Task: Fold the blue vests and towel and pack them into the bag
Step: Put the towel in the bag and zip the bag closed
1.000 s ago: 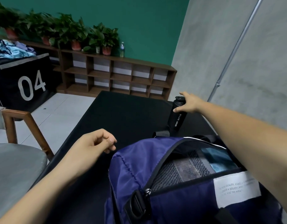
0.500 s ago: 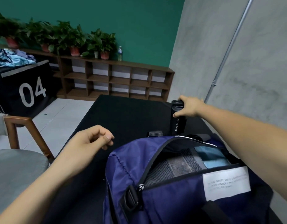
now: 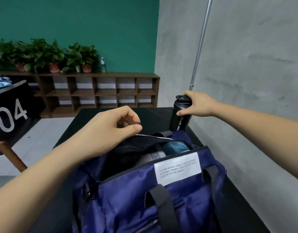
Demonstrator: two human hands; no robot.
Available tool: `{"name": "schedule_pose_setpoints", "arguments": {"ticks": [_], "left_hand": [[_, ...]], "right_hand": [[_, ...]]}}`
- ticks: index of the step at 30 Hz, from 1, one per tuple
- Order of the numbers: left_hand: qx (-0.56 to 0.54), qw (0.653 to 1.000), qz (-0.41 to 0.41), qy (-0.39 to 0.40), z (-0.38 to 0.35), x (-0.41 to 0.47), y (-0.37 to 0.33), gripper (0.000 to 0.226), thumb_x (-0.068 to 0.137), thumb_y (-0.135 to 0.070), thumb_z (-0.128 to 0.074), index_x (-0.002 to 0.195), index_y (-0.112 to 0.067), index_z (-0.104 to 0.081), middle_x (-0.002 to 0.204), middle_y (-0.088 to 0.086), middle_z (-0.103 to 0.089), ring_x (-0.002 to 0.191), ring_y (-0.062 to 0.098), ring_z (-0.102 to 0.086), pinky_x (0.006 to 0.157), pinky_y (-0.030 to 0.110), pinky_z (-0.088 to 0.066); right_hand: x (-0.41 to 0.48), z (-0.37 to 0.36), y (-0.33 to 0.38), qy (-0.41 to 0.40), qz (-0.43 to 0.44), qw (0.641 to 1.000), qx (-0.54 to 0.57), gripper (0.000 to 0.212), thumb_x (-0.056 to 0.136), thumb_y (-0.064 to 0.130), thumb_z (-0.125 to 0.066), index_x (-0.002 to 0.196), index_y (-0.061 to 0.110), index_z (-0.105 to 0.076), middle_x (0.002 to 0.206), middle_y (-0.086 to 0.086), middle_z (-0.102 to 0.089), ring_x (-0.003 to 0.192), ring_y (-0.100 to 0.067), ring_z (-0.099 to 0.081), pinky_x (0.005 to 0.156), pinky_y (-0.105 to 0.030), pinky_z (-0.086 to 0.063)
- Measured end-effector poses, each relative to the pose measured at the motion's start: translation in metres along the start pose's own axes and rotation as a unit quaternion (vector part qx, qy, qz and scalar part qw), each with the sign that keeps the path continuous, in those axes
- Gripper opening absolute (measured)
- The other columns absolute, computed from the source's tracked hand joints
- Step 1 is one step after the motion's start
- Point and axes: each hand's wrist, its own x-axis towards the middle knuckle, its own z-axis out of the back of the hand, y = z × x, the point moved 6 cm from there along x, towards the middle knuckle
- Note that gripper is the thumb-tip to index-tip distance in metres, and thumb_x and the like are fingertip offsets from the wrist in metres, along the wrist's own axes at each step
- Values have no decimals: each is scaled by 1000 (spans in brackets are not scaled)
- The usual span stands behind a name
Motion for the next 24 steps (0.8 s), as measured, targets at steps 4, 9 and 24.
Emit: {"name": "schedule_pose_setpoints", "arguments": {"ticks": [4,9,24], "left_hand": [[74,996,-38,43,-28,13,-36,23,87,-52,-80,102,-41,-68,103,-22,-72,101,-4,-66,82,15,-48],[139,982,-77,103,-69,22,-67,34,82,-63,-77,106,-41,-66,109,-19,-67,105,-2,-61,90,23,-48],[212,949,-132,189,-179,87,-114,16,94,-49,-72,97,-34,-70,93,-14,-68,88,1,-62,83,30,-51]], "right_hand": [[-38,12,-30,-9,-6,1000,13,66,71,68,-87,114,27,-59,107,-1,-69,100,-26,-64,89,-43,-55],[-79,21,-59,-39,5,999,30,62,72,64,-87,112,25,-59,105,4,-68,97,-23,-64,83,-39,-53],[-166,-33,-120,29,-20,996,77,72,64,74,-85,118,36,-57,109,7,-64,103,-18,-61,93,-40,-53]]}}
